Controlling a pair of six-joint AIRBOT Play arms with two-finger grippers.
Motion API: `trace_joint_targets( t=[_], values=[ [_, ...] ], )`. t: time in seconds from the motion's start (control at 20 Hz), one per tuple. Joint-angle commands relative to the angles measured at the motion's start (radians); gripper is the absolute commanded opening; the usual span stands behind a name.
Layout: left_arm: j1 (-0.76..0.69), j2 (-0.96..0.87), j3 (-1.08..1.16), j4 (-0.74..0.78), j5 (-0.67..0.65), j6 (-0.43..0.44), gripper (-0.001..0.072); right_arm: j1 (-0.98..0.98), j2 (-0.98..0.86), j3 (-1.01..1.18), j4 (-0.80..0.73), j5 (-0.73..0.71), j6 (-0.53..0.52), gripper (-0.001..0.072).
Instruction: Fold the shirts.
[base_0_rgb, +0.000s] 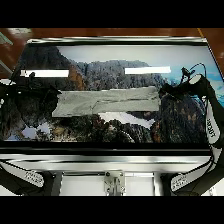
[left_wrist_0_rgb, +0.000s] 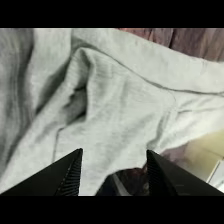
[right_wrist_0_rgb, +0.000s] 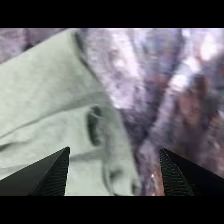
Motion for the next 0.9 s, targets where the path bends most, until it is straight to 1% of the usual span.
trace_joint_targets(
  t=[0.0, 0.05, 0.15, 0.3, 0.35, 0.45, 0.5, 0.55, 0.6, 0.65, 0.7, 0.75, 0.8, 0.85],
  values=[
    [-0.009, 0.016, 0.044, -0.011, -0.096, 0.0, 0.0493, -0.061, -0.019, 0.001, 0.093, 0.069, 0.035, 0.0684],
    [-0.019, 0.032, 0.044, -0.013, -0.095, 0.0, 0.0493, -0.061, -0.038, 0.001, 0.163, 0.071, 0.017, 0.0683],
    [-0.041, 0.061, 0.044, -0.013, -0.095, 0.002, 0.0493, -0.047, -0.074, 0.001, 0.256, 0.069, -0.001, 0.0683],
    [-0.068, 0.091, 0.045, -0.024, -0.095, 0.002, 0.0492, -0.011, -0.123, 0.001, 0.301, 0.077, -0.006, 0.0681],
    [-0.075, 0.096, 0.045, -0.03, -0.095, 0.001, 0.0492, 0.0, -0.131, 0.001, 0.3, 0.077, -0.005, 0.0663],
    [-0.09, 0.103, 0.046, -0.05, -0.095, 0.004, 0.0492, 0.006, -0.135, 0.001, 0.301, 0.076, -0.005, 0.0543],
    [-0.097, 0.103, 0.045, -0.067, -0.093, 0.005, 0.0491, 0.006, -0.134, 0.001, 0.301, 0.076, -0.005, 0.0448],
    [-0.108, 0.103, 0.045, -0.081, -0.091, 0.013, 0.0489, 0.005, -0.134, 0.001, 0.301, 0.076, -0.006, 0.0283],
    [-0.121, 0.103, 0.045, -0.091, -0.092, 0.031, 0.0461, 0.002, -0.13, 0.001, 0.303, 0.076, -0.016, 0.0086],
    [-0.14, 0.103, 0.045, -0.091, -0.091, 0.06, 0.0423, 0.002, -0.122, 0.001, 0.317, 0.082, -0.058, 0.006],
    [-0.166, 0.101, 0.045, -0.09, -0.091, 0.101, 0.0337, 0.002, -0.103, 0.001, 0.325, 0.1, -0.116, 0.0056],
    [-0.195, 0.101, 0.044, -0.09, -0.085, 0.127, 0.0194, 0.002, -0.071, 0.001, 0.325, 0.12, -0.174, 0.0055],
    [-0.232, 0.099, 0.044, -0.09, -0.07, 0.135, 0.0054, 0.002, -0.031, 0.001, 0.323, 0.135, -0.204, 0.0055],
    [-0.272, 0.098, 0.039, -0.09, -0.036, 0.134, 0.0042, 0.002, 0.021, 0.001, 0.318, 0.146, -0.21, 0.0054]
  ],
)
